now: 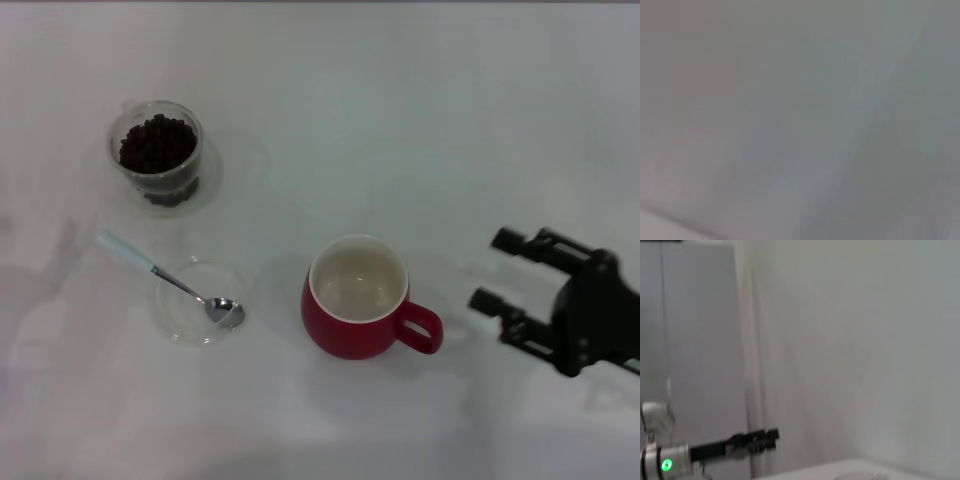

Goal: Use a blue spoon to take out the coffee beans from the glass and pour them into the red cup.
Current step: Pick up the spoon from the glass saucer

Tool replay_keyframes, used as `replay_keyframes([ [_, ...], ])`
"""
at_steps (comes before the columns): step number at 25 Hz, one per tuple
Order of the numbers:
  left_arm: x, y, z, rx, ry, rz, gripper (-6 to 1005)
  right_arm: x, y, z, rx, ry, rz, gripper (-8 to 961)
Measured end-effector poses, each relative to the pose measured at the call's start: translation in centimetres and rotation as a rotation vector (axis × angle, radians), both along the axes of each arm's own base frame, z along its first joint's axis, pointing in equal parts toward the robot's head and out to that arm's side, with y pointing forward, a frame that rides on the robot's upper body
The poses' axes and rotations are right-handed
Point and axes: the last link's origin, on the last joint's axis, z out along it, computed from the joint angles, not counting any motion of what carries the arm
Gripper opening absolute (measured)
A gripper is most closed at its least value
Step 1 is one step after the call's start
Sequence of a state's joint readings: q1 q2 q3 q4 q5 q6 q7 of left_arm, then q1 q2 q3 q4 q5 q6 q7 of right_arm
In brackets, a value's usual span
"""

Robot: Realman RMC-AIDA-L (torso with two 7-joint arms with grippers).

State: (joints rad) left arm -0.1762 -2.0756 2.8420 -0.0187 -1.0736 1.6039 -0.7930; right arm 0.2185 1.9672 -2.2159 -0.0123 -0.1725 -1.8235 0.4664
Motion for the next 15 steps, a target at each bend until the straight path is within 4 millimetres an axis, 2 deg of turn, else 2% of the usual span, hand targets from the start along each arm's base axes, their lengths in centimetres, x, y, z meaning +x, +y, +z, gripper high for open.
replay_keyframes([
  [4, 0.5, 0.0, -0.9, -0.101, -0.241, 0.032, 886, 0.3, -0.2, 1.9, 0.043, 0.029, 0.014, 661],
  [8, 0.5, -0.2, -1.9, -0.216, -0.483, 0.106, 886, 0.6, -0.3, 2.8, 0.066, 0.031, 0.012, 666],
  [12, 0.0, 0.1, -3.3, -0.348, -0.619, 0.207, 886, 0.6, -0.1, 3.0, 0.068, 0.027, 0.018, 666],
  [15, 0.2, 0.6, -4.3, -0.427, -0.628, 0.237, 885, 0.6, 0.1, 3.1, 0.069, 0.025, 0.025, 665],
])
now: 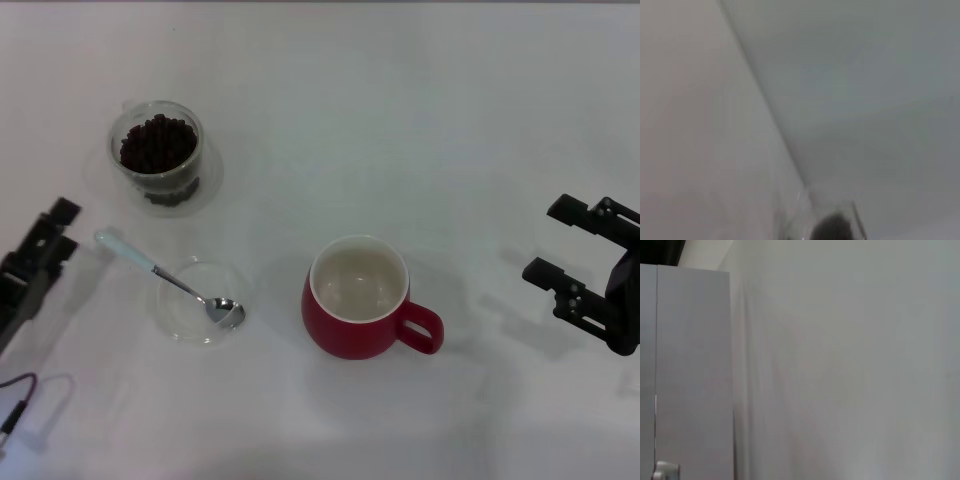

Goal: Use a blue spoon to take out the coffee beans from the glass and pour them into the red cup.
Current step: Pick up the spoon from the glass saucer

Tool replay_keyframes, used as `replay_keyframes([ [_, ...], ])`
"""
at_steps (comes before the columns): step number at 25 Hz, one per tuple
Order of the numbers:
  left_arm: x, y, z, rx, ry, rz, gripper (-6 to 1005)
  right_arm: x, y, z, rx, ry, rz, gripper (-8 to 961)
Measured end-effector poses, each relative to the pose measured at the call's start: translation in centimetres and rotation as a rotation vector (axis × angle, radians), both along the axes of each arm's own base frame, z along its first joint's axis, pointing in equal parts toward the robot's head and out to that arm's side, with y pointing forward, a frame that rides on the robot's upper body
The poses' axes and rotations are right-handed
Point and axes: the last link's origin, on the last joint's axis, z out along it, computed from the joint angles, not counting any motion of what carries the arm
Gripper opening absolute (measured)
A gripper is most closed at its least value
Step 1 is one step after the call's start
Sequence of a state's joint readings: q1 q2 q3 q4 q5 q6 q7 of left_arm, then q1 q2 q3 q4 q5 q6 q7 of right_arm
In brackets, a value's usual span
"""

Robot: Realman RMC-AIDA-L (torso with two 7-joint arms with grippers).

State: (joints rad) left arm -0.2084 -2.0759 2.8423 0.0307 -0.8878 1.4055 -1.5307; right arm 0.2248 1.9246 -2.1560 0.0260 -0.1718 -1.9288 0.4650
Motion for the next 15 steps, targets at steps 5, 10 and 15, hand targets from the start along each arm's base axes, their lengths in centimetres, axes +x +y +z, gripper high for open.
replay_keyframes([
  [5, 0.7, 0.7, -1.3, -0.084, 0.009, -0.026, 882, -0.1, 0.3, 0.0, -0.007, -0.008, 0.010, 665],
  [10, 1.4, 1.2, -2.0, -0.107, 0.033, -0.064, 879, 0.1, 0.4, 0.0, -0.012, -0.023, 0.002, 665],
  [15, 1.9, 1.7, -2.3, -0.103, 0.076, -0.104, 875, 0.5, 0.1, 0.0, -0.011, -0.032, -0.017, 664],
])
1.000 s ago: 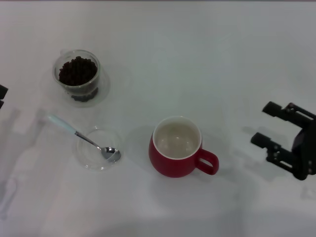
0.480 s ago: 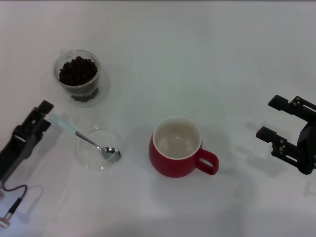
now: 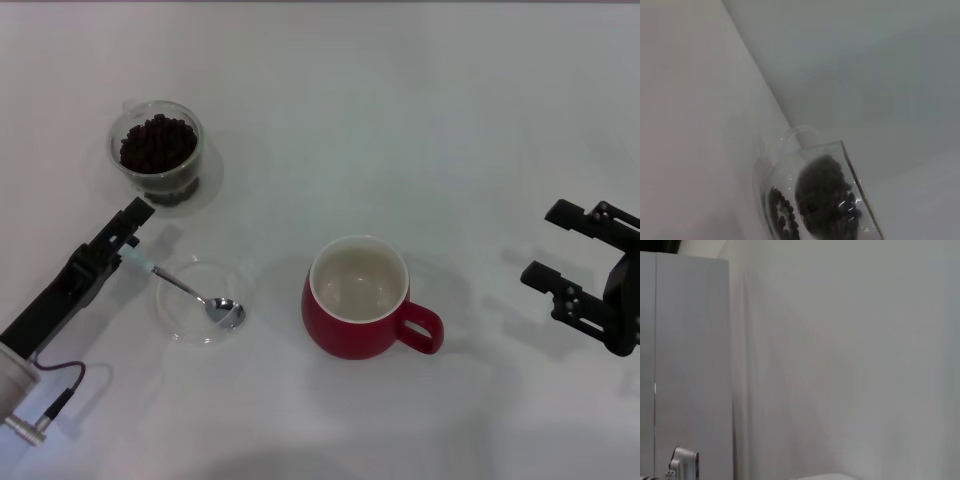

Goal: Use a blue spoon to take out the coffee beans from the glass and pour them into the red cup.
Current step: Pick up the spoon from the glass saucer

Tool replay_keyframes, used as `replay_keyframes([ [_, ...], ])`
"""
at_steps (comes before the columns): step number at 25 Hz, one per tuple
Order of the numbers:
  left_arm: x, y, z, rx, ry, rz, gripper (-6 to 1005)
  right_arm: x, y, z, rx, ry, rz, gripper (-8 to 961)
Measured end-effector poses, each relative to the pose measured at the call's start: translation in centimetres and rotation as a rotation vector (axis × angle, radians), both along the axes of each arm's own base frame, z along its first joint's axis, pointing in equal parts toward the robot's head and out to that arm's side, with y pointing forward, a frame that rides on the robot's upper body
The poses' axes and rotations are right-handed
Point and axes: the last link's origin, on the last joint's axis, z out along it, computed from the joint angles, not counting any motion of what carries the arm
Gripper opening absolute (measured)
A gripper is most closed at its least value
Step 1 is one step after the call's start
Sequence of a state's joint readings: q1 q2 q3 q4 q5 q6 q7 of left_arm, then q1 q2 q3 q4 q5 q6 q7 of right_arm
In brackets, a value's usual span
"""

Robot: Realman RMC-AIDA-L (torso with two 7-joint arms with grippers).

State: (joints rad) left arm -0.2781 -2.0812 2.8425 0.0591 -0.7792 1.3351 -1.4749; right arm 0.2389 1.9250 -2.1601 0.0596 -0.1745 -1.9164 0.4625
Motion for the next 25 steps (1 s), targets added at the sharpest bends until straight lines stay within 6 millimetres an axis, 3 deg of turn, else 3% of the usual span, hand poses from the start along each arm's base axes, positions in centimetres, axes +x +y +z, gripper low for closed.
replay_keyframes([
  [11, -0.24, 0.03, -0.22, -0.010, 0.010, 0.018, 868, 0.27, -0.01, 0.08, 0.009, -0.008, -0.017, 663],
  [16, -0.40, -0.07, -0.23, -0.008, 0.016, 0.025, 674, 0.28, 0.26, -0.07, 0.012, -0.014, -0.024, 663],
  [19, -0.56, -0.09, -0.09, -0.001, 0.017, 0.032, 460, 0.26, 0.33, -0.13, 0.013, -0.015, -0.024, 663],
  [24, -0.74, 0.10, 0.18, 0.001, 0.024, 0.033, 221, 0.20, 0.47, -0.11, 0.020, -0.009, -0.028, 663],
  [25, -0.74, 0.16, 0.22, 0.002, 0.024, 0.033, 212, 0.19, 0.49, -0.11, 0.022, -0.008, -0.029, 662],
])
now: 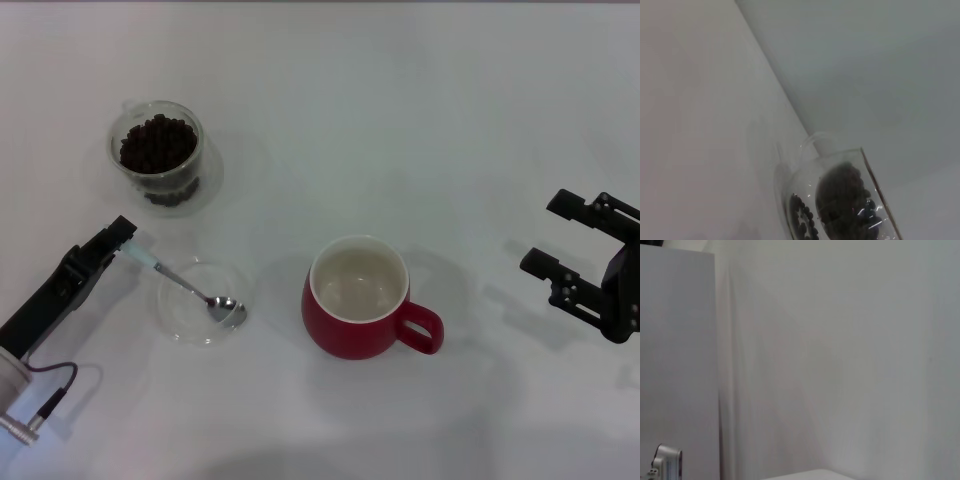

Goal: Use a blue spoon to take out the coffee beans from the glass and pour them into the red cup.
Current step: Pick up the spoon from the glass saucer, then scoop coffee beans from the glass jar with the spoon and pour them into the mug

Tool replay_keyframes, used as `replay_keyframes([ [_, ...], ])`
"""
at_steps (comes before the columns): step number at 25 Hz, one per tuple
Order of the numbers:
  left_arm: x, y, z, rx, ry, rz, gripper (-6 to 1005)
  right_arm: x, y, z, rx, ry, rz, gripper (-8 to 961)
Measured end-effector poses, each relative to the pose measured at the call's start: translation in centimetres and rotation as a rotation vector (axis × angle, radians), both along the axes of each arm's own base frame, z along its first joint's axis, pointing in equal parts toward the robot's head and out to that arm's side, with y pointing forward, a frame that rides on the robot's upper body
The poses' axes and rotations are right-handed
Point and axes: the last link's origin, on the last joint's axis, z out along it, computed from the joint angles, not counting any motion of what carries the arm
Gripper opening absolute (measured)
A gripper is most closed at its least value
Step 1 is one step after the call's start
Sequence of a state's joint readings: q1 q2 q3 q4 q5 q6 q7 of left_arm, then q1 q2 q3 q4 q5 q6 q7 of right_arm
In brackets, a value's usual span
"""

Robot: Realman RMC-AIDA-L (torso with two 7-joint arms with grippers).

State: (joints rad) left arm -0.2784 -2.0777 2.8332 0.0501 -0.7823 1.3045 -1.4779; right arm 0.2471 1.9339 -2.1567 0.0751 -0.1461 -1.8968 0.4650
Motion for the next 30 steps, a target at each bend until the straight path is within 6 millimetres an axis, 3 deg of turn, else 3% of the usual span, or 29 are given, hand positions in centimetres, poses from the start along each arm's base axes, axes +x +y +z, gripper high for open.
replay_keyframes([
  [10, 0.1, 0.2, 1.1, 0.022, 0.002, -0.044, 123, -0.3, 0.1, -0.3, 0.001, 0.009, 0.004, 662],
  [15, 0.5, -0.1, 4.8, 0.125, -0.014, -0.179, 123, -0.5, 0.4, -0.5, 0.001, 0.012, 0.014, 661],
  [20, -0.5, 0.1, 10.3, 0.260, 0.028, -0.243, 123, -0.9, 0.9, -0.6, 0.000, 0.015, 0.032, 661],
  [26, -0.3, 3.6, 14.4, 0.293, 0.100, -0.290, 123, -1.5, 1.4, -0.9, -0.002, 0.024, 0.054, 661],
  [30, 0.9, 6.5, 14.9, 0.267, 0.128, -0.319, 123, -1.8, 1.5, -1.0, -0.002, 0.032, 0.062, 660],
])
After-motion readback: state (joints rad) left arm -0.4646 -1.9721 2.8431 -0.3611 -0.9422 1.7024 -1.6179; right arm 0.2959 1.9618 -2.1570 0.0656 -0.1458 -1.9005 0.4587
